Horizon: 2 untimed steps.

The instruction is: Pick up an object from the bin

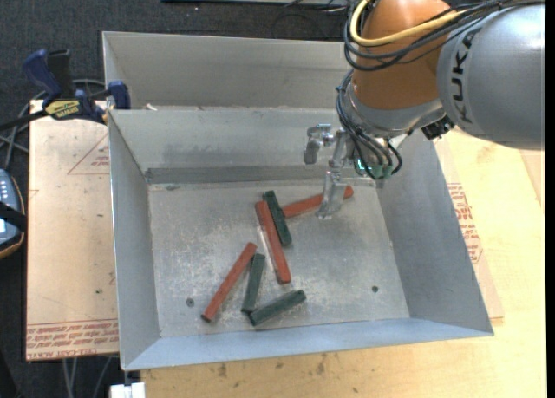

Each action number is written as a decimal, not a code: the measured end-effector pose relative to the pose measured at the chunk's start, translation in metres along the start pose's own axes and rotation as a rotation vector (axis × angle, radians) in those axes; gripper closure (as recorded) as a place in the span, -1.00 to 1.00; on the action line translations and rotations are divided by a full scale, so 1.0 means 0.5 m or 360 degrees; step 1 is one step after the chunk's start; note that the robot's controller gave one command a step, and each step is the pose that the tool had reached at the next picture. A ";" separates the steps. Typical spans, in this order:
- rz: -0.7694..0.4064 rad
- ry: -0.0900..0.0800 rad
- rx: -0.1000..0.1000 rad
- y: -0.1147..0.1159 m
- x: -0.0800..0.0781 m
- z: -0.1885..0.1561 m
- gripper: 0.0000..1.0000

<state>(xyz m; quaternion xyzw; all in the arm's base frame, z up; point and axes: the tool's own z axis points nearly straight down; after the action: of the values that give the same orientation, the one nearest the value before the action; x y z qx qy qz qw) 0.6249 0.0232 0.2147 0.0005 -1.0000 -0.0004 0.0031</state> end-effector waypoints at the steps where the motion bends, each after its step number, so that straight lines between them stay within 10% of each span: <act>1: 0.0001 -0.0013 0.0000 0.000 -0.003 -0.010 -1.00; 2: -0.0216 -0.0026 0.0000 -0.054 -0.028 0.072 -1.00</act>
Offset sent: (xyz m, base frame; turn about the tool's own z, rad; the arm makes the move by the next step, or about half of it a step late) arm 0.0164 -0.0451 -0.0625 -0.1986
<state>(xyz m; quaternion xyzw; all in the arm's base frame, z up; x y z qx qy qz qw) 0.6385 -0.0039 0.1789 0.0682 -0.9977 -0.0007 -0.0051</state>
